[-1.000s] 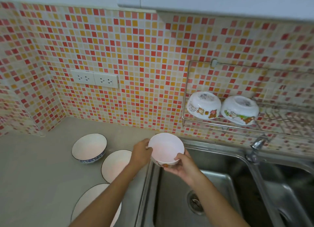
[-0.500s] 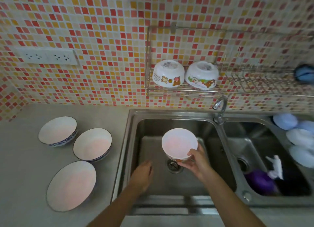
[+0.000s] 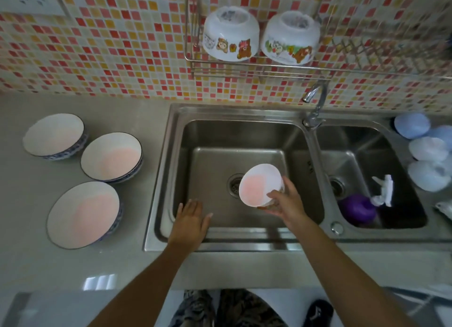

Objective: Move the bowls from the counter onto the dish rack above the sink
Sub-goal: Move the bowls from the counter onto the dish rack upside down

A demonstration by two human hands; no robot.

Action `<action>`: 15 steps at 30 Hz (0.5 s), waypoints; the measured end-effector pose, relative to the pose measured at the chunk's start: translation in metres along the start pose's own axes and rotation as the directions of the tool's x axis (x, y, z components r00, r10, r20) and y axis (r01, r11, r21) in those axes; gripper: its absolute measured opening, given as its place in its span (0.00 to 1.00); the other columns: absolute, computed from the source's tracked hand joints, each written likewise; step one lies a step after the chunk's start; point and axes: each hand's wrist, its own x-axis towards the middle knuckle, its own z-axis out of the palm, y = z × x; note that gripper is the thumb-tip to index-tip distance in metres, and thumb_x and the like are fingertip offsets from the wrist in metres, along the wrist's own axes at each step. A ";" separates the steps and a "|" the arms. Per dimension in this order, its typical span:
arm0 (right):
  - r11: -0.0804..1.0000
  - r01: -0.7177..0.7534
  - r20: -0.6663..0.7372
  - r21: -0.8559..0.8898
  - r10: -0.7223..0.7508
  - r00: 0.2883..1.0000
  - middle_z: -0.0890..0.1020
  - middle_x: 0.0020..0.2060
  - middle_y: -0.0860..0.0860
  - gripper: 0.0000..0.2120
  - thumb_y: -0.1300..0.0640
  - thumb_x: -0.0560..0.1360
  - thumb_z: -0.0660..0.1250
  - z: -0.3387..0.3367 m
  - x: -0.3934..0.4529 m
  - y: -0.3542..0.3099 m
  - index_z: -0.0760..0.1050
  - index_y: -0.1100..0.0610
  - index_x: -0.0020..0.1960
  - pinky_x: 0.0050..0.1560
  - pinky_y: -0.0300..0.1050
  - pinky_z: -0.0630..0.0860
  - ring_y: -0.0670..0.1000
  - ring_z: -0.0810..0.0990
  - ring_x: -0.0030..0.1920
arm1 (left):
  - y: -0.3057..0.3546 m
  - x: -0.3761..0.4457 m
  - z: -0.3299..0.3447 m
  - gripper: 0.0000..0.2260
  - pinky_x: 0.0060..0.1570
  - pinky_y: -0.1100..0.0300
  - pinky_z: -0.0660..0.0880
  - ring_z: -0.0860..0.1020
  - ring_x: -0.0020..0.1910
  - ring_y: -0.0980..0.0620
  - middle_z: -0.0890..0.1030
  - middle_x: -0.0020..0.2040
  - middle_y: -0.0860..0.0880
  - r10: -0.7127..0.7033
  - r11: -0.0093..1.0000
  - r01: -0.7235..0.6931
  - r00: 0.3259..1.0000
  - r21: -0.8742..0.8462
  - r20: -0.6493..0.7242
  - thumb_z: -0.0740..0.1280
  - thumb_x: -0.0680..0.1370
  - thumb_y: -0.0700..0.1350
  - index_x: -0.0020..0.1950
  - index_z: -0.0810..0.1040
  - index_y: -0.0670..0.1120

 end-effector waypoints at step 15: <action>0.848 0.236 0.053 -0.474 -0.240 0.969 0.73 0.62 0.49 0.40 0.71 0.65 0.74 0.005 0.010 0.031 0.67 0.48 0.72 0.58 0.55 0.78 0.52 0.70 0.60 | -0.001 0.001 0.000 0.35 0.75 0.52 0.46 0.60 0.74 0.47 0.67 0.72 0.42 -0.019 1.000 0.019 1.000 -0.018 -0.013 0.40 0.71 0.54 0.73 0.63 0.40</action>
